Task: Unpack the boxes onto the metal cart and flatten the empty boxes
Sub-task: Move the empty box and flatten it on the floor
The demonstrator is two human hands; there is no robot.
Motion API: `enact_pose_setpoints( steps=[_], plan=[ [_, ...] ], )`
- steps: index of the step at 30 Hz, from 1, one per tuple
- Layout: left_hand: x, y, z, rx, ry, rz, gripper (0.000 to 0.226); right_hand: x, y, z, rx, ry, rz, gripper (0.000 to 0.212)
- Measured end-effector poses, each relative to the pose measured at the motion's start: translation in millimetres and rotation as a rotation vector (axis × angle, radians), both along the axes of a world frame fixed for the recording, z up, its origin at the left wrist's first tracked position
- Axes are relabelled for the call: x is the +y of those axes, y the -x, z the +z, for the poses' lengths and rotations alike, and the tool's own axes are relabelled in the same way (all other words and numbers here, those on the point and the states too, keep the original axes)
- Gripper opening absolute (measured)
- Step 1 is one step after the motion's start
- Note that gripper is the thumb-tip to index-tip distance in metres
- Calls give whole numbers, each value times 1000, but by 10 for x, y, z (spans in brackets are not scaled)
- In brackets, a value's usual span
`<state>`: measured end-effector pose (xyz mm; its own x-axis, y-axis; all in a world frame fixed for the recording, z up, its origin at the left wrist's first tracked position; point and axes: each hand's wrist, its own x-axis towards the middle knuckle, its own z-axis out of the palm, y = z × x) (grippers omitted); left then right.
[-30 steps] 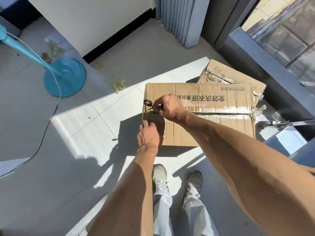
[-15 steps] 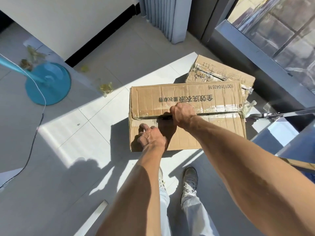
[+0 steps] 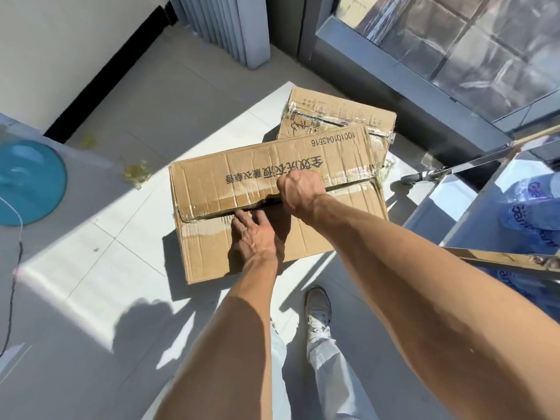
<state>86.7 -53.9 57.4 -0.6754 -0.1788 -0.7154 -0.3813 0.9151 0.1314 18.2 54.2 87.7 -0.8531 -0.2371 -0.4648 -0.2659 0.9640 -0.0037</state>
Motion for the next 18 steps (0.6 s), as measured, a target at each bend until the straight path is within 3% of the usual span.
enact_pose_setpoints(
  steps=[4, 10, 18],
  plan=[
    [85, 56, 3, -26, 113, -58, 87, 297, -67, -26, 33, -52, -43, 23],
    [152, 64, 7, -131, 194, -32, 85, 433, -71, -33, 17, -146, -59, 14],
    [108, 47, 13, -155, 310, -195, 78, 635, -119, -90, 41, -157, -95, 26]
  ],
)
